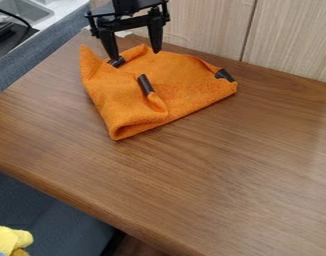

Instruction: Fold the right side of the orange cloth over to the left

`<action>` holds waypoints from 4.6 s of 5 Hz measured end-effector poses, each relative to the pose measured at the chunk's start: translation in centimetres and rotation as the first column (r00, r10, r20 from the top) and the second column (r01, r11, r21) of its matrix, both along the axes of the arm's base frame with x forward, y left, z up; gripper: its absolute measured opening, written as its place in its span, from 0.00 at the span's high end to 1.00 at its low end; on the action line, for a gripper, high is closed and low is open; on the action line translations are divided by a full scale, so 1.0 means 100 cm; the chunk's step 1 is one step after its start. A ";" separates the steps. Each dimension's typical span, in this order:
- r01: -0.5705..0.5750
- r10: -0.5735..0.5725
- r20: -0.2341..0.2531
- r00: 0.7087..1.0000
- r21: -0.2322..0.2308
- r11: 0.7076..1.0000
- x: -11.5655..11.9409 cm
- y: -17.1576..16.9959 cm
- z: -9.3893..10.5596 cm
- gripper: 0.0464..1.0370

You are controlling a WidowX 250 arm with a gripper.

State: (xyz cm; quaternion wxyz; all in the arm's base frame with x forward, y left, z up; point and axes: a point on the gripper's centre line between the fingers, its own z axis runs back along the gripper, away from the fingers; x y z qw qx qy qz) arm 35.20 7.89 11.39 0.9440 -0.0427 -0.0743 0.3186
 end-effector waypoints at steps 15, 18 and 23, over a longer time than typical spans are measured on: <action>0.161 -0.154 -0.112 0.982 0.052 0.986 0.101 -0.131 -0.066 0.99; 0.076 -0.075 -0.023 0.997 0.014 0.997 0.072 -0.103 0.005 0.99; -0.065 0.067 -0.035 0.997 0.054 0.996 -0.025 -0.014 -0.013 0.99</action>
